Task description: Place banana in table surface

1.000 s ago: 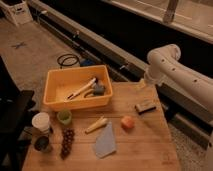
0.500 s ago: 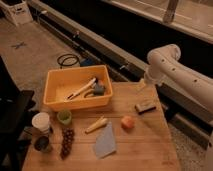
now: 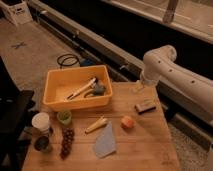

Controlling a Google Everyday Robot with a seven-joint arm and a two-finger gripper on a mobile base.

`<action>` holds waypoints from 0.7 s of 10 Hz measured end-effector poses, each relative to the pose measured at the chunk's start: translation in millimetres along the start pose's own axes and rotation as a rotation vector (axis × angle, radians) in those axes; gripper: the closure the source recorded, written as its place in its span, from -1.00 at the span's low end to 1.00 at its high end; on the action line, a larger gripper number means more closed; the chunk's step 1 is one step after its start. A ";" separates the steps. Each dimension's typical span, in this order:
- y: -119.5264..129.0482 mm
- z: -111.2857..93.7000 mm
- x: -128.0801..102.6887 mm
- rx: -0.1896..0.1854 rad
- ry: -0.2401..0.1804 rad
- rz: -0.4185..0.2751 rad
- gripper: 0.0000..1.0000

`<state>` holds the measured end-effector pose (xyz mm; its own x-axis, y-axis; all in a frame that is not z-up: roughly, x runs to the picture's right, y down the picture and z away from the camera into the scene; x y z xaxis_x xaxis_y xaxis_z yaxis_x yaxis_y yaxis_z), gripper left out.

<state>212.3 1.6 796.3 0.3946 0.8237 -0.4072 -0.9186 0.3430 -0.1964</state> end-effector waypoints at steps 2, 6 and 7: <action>51.2 -1.9 -12.8 -0.030 -0.022 -0.125 -0.60; 149.8 -9.2 -25.7 -0.098 -0.067 -0.369 -0.60; 168.4 -13.1 -23.6 -0.117 -0.082 -0.427 -0.60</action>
<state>48.6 34.0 761.2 0.7305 0.6538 -0.1971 -0.6633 0.6106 -0.4327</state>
